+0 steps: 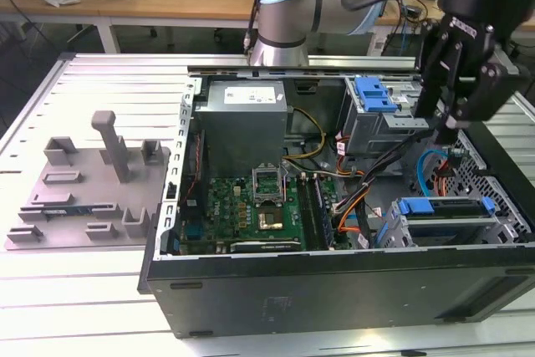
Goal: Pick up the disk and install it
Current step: 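Insert the first disk wire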
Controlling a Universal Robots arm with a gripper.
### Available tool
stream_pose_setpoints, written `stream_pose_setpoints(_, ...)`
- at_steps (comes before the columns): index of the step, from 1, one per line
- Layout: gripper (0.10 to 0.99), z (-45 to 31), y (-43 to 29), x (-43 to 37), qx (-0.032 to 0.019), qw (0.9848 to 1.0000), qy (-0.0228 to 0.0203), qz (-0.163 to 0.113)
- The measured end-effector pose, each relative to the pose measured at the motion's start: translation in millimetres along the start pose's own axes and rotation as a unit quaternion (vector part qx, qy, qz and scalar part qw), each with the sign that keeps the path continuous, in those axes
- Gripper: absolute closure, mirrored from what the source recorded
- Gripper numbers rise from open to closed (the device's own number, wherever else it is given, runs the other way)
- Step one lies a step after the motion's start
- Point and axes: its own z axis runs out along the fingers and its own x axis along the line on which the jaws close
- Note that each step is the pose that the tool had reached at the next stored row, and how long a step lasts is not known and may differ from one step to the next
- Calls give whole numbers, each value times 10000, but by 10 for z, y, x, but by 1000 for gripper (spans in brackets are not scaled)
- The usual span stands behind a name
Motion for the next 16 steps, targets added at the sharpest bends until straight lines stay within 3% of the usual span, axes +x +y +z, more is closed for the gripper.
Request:
stream_pose_setpoints(2,522,-11,-14,-84,1,10000,9,-1)
stream_pose_setpoints(3,522,-16,-91,-116,-2,10000,61,1)
stream_pose_setpoints(4,522,-17,-164,-122,-44,9999,132,-6)
stream_pose_setpoints(5,522,-16,-219,-124,-102,9998,149,-15)
stream_pose_setpoints(7,522,-16,-316,-129,-220,9996,154,-32)
stream_pose_setpoints(10,522,-15,-455,-132,-340,9993,174,-50)
stream_pose_setpoints(11,522,-16,-475,-133,-354,9991,218,-50)
stream_pose_setpoints(12,522,-14,-476,-133,-359,9991,231,-20)
stream_pose_setpoints(14,522,18,-476,-137,-405,9985,226,282)
stream_pose_setpoints(16,522,29,-477,-138,-424,9980,222,419)
